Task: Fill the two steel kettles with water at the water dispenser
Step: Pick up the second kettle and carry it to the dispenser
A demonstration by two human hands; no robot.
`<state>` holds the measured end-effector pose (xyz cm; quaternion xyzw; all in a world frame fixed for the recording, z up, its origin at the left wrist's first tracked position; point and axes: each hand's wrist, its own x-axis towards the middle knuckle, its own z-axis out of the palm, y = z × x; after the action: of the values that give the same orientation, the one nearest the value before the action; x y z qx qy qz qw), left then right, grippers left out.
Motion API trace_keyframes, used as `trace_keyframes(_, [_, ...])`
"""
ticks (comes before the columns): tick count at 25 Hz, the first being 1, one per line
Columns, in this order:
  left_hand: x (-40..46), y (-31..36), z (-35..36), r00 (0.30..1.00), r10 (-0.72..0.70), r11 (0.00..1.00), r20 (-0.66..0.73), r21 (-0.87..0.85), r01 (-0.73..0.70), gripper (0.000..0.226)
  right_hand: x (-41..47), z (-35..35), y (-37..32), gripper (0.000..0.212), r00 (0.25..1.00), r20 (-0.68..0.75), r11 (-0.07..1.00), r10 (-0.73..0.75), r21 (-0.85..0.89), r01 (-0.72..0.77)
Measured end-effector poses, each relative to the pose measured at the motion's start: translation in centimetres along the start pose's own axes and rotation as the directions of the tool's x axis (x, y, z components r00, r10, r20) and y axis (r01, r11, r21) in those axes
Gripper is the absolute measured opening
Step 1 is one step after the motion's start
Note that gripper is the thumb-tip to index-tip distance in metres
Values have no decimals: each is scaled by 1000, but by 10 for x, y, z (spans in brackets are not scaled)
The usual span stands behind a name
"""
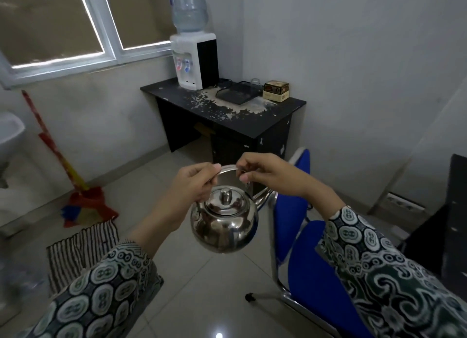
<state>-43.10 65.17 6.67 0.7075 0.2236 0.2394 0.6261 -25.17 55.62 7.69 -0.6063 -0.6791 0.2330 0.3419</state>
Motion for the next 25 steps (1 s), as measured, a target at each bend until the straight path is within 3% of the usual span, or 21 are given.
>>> trace_keyframes(10, [177,-28,-136,996,78,985,36,151,-82,39,204,-21,73,5,1000,-21,998,13,-66,-15])
trace_keyframes(17, [345,-38,-219,986,109,968,125,214,-134,32,362,-84,143,22,990,141,996,13,-92,0])
trace_keyframes(22, [456,-54,-270,990,128,963,60,233,-138,36,477,-118,200,5,978,210,990,13,-138,17])
trace_keyframes(25, [521,-71,-304,992,118,958,53,258,-128,38,546,-130,237,8,976,215,983,11,-180,28])
